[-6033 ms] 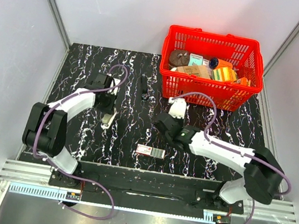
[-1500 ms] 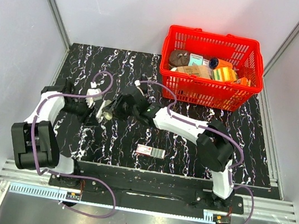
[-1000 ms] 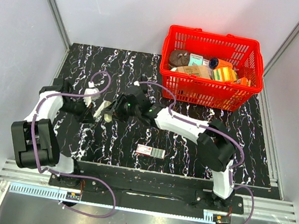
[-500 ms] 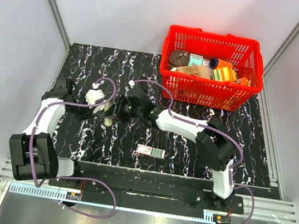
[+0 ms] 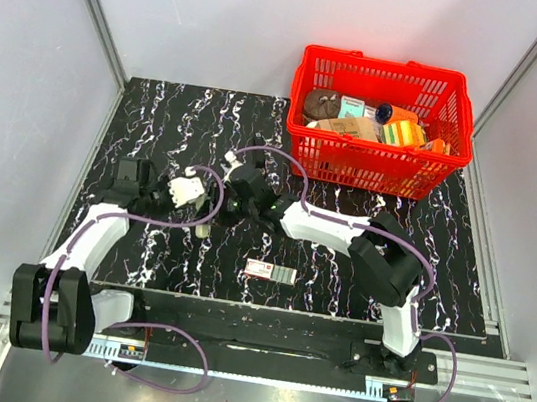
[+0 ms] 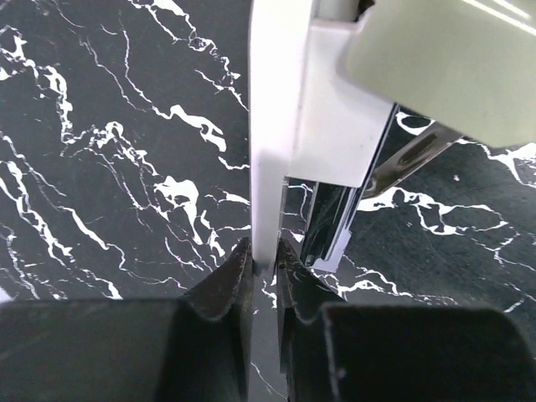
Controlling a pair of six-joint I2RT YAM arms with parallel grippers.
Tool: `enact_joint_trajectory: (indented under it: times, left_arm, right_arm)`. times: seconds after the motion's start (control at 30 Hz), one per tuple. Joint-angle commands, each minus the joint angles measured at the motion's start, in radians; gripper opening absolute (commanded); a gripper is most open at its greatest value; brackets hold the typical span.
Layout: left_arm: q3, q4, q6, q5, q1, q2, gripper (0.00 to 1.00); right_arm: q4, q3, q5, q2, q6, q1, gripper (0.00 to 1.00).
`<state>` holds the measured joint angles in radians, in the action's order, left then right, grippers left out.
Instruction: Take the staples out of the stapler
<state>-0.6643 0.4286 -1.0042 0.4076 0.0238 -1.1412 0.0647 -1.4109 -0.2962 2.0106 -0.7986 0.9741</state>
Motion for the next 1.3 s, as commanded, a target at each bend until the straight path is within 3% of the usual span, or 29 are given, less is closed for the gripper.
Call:
enact_joint_trajectory:
  times: [0.0, 0.33, 0.63, 0.83, 1.07, 1.2, 1.27]
  left_arm:
    - [0.043, -0.203, -0.062, -0.055, -0.016, 0.075, 0.0]
    - [0.13, -0.335, -0.12, -0.136, -0.091, 0.15, 0.0]
    - [0.37, -0.533, -0.385, -0.171, -0.145, 0.305, 0.0]
    - [0.338, -0.54, -0.421, -0.165, -0.145, 0.279, 0.0]
    - [0.388, -0.8, -0.433, -0.145, -0.17, 0.299, 0.0]
    - [0.463, -0.8, -0.481, -0.144, -0.196, 0.346, 0.0]
    - [0.431, -0.707, -0.427, -0.165, -0.219, 0.376, 0.0]
  right_arm:
    - [-0.008, 0.033, 0.054, -0.022, 0.088, 0.008, 0.0]
    - [-0.046, 0.02, 0.081, -0.012, 0.185, 0.009, 0.0]
    - [-0.059, 0.021, 0.089, -0.003, 0.243, 0.006, 0.0]
    - [-0.123, 0.007, 0.08, 0.008, 0.291, 0.006, 0.0]
    - [-0.163, 0.009, 0.08, -0.006, 0.32, 0.005, 0.0]
    - [-0.169, 0.009, 0.086, -0.006, 0.322, 0.006, 0.0]
    - [-0.164, 0.007, 0.085, -0.01, 0.319, 0.006, 0.0]
